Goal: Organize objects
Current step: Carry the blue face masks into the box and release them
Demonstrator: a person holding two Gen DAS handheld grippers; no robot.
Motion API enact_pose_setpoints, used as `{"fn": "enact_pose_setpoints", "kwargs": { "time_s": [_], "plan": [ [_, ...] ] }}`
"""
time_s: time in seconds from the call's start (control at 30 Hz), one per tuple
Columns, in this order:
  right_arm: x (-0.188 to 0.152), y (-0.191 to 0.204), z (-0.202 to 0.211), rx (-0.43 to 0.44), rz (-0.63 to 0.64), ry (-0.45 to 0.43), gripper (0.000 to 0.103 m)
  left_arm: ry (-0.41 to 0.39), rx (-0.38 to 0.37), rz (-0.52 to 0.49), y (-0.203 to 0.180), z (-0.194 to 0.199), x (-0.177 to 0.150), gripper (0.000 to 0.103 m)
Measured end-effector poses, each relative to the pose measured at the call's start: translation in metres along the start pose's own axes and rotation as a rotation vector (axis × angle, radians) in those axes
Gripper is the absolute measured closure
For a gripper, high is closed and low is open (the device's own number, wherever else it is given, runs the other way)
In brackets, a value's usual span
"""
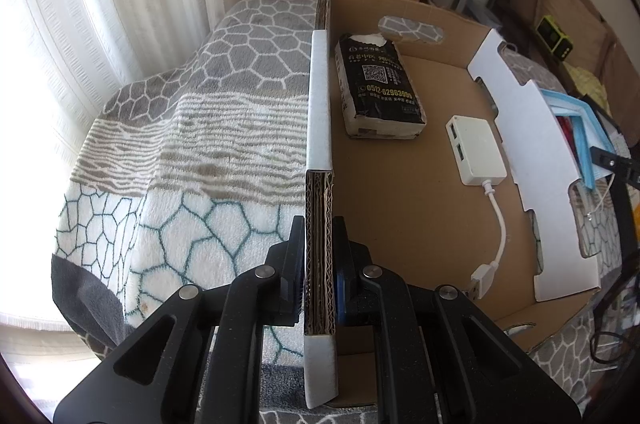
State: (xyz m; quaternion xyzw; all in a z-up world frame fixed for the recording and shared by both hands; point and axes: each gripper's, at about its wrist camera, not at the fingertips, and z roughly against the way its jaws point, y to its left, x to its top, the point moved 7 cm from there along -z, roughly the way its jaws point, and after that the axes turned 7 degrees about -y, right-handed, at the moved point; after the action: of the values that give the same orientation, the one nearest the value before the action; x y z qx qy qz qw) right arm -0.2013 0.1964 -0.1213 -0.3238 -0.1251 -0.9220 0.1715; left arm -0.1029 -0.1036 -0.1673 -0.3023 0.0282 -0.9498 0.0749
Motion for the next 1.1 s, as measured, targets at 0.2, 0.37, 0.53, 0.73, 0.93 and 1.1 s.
{"fn": "enact_pose_setpoints", "kwargs": {
  "time_s": [0.2, 0.37, 0.53, 0.73, 0.93, 1.1],
  "plan": [
    [0.026, 0.001, 0.038, 0.066, -0.091, -0.107, 0.101, 0.000, 0.000, 0.000, 0.000, 0.000, 0.000, 0.093],
    [0.052, 0.015, 0.066, 0.109, -0.124, -0.176, 0.101, 0.001, 0.000, 0.001, 0.000, 0.000, 0.000, 0.093],
    [0.068, 0.044, 0.075, 0.187, -0.151, -0.180, 0.101, -0.001, 0.000, 0.001, 0.002, 0.000, -0.001, 0.093],
    [0.070, 0.087, 0.048, 0.263, -0.187, -0.106, 0.101, 0.000, 0.001, 0.000, 0.002, 0.000, -0.001, 0.093],
    [0.057, 0.122, 0.011, 0.295, -0.218, -0.043, 0.101, 0.000, 0.001, 0.002, 0.002, 0.000, -0.001, 0.093],
    [0.044, 0.139, -0.020, 0.235, -0.175, -0.008, 0.099, 0.000, 0.001, 0.003, 0.002, 0.000, -0.001, 0.093]
  ]
}}
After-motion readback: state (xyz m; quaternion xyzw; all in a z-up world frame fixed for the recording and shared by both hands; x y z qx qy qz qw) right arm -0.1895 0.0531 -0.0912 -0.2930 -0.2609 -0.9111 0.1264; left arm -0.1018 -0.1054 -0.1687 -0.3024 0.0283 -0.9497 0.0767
